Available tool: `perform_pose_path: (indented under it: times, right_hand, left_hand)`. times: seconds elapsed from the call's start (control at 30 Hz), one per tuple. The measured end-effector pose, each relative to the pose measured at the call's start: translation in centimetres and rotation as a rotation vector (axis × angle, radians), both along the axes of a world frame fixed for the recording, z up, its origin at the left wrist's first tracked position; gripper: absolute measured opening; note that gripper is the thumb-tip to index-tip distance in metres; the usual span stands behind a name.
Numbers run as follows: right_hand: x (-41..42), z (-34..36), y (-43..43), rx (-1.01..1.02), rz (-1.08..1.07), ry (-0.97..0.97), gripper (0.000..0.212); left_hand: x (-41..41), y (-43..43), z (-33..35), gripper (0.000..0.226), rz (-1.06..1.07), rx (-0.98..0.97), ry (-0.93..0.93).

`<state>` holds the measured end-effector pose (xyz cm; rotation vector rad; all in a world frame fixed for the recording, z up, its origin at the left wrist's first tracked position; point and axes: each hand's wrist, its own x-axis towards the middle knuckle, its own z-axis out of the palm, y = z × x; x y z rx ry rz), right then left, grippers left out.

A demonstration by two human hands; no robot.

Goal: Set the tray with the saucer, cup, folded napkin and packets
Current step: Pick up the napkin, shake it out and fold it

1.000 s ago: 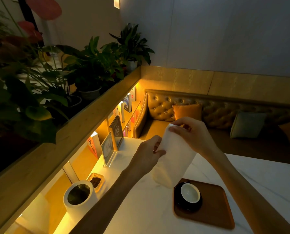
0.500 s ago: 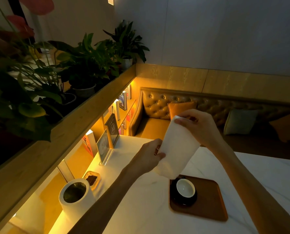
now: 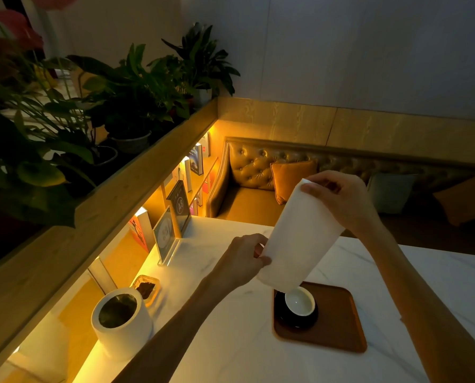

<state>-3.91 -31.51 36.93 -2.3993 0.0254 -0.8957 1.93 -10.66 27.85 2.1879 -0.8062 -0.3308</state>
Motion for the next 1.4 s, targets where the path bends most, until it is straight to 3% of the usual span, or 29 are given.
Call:
perform_pose_path:
  times: [0.3, 0.5, 0.67, 0.83, 1.03, 1.2, 1.4]
  right_hand:
    - [0.1, 0.2, -0.9, 0.041, 0.001, -0.006, 0.019]
    - [-0.9, 0.1, -2.4, 0.237, 0.005, -0.061, 0.018]
    - [-1.5, -1.5, -2.6, 0.495, 0.04, -0.146, 0.013]
    - [-1.5, -2.2, -2.1, 0.596, 0.012, -0.225, 0.014]
    - [-0.6, -3.0, -0.7, 0.455, -0.102, -0.365, 0.013]
    - [-0.3, -2.8, -0.2, 0.289, -0.283, -0.499, 0.023]
    - [-0.4, -2.2, 0.0, 0.372, -0.307, -0.513, 0.024]
  left_hand:
    - [0.8, 0.7, -1.1, 0.033, -0.046, 0.001, 0.067]
    - [3.1, 2.5, -1.1, 0.006, -0.016, -0.116, 0.195]
    - [4.7, 3.8, -0.2, 0.011, 0.05, -0.298, 0.243]
    - [4.4, 3.4, 0.9, 0.012, 0.128, -0.631, 0.389]
    - [3.1, 0.8, 1.8, 0.015, 0.499, -0.778, 0.017]
    - [3.2, 1.0, 3.2, 0.016, 0.504, -0.757, -0.377]
    - [4.3, 2.5, 6.1, 0.01, 0.467, -0.742, -0.331]
